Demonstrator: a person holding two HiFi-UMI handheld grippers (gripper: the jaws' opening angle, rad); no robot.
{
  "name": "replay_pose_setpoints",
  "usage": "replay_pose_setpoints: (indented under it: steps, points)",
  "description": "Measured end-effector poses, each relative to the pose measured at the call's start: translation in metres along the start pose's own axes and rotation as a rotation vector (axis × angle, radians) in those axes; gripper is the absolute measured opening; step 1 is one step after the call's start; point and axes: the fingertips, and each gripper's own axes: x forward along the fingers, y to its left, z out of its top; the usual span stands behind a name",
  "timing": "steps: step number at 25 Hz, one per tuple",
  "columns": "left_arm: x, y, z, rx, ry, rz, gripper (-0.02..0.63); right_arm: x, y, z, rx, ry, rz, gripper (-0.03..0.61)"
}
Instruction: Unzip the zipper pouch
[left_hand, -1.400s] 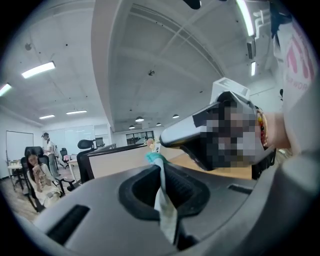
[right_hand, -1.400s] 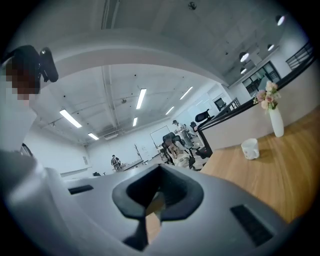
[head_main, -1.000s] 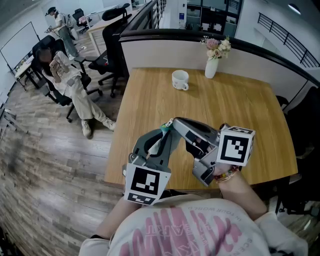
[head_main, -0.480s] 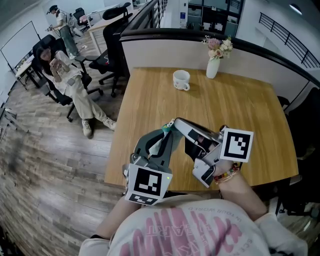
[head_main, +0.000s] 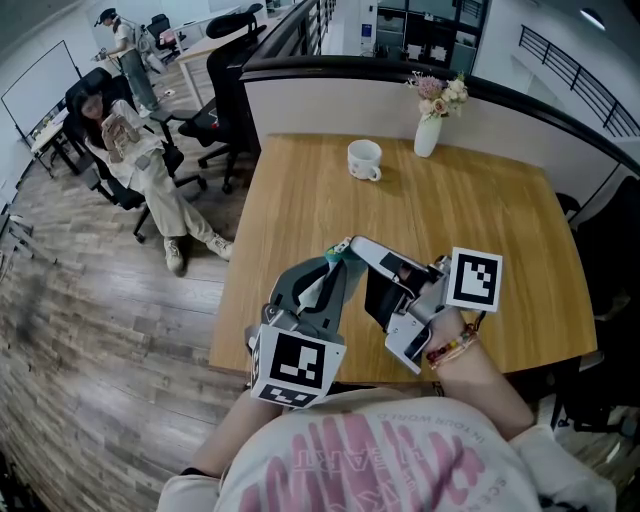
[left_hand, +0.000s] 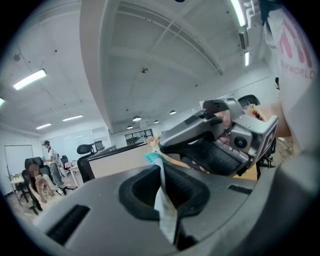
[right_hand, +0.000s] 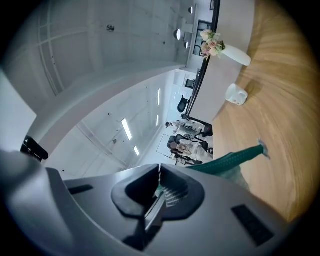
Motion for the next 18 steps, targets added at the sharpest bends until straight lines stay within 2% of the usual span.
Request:
replay_pose_setpoints:
  steps: [5,13,18]
  points:
    - [0.0013,-0.0006,0.0029,-0.015,-0.010,-0.017,0.012,0.0003,0.0001,0.0017,0.041,-0.020,0.018,0.012]
    - [0.0058,-0.0043,0.0047,-0.019,-0.009,-0.040,0.012,0.0003,0.0031,0.0063,0.025,-0.025,0.021,0.011]
    - [0.0072,-0.0016,0.0028,-0.119,-0.026,-0.059,0.012,0.0014,0.0018,0.0070,-0.067,-0.024,-0.024,0.000]
